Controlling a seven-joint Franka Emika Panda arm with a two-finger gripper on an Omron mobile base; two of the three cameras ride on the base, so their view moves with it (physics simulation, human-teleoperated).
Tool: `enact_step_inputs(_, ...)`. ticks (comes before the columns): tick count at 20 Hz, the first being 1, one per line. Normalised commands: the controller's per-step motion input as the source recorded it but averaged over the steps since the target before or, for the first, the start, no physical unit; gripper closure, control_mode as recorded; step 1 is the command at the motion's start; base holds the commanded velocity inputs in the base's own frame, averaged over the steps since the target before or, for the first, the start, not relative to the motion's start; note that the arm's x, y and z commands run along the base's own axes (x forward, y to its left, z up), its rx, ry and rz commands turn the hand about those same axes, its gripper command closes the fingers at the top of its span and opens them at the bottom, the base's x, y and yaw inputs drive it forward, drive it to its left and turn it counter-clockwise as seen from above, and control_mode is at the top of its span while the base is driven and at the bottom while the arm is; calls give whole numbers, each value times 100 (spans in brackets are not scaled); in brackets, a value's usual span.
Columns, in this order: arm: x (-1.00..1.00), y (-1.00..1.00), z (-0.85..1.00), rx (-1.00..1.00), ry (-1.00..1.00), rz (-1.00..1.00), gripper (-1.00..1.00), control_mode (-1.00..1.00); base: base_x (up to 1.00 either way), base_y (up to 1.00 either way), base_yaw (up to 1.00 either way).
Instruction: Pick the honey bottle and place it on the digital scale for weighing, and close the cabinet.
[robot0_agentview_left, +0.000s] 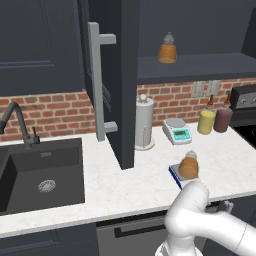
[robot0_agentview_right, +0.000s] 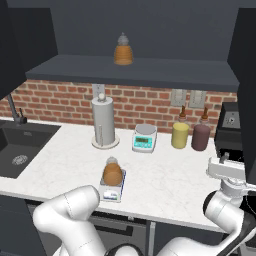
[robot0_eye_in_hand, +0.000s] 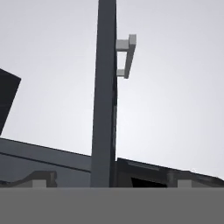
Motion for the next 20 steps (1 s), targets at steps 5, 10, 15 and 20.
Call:
enact_step_inputs(5,-6,-9,0,-2,13,0,-100,-100,0,0,0)
enact_step_inputs(10,0,-11,-4,0,3,0,-100,-100,0,0,0)
enact_step_inputs(15,0,-24,-9,0,0,0,-100,-100,0,0,0)
enact_step_inputs(20,0,-20,-8,0,0,0,-100,-100,0,0,0)
